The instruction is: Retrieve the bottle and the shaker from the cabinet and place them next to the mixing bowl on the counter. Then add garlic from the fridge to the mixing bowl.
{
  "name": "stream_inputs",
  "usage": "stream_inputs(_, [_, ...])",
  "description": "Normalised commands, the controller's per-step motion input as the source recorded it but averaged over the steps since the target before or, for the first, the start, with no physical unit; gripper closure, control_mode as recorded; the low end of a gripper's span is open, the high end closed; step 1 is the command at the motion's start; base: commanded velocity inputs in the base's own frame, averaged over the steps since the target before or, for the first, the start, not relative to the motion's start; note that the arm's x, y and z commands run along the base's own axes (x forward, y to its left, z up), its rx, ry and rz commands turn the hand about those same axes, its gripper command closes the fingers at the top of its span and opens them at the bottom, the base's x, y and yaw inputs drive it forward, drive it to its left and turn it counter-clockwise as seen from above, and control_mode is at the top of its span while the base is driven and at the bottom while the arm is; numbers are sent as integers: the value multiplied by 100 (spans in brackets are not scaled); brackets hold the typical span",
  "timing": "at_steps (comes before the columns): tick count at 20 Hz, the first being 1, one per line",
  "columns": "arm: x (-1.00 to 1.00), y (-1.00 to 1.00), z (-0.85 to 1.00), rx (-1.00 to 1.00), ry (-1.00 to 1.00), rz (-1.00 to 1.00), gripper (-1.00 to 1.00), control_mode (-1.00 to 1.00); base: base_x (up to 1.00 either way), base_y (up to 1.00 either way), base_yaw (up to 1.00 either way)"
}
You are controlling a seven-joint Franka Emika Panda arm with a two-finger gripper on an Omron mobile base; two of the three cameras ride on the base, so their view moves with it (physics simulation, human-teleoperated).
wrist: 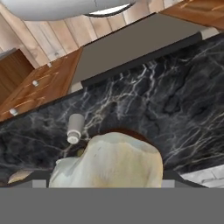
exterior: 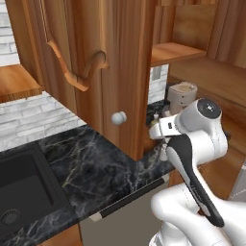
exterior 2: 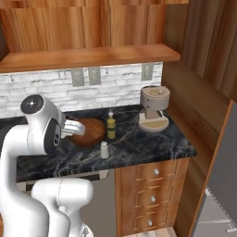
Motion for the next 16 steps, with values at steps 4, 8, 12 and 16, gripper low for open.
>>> stream_inputs(4, [43,14,-11,-1,0,-2,100,-100,0,0,0])
stream_inputs(8, [47,0,-32,0,1,-5,100,-100,0,0,0])
stream_inputs(12, [53,0,-39,0,5,-6,100,-100,0,0,0])
stream_inputs(16, [54,0,-29,0,7,-5,100,-100,0,0,0])
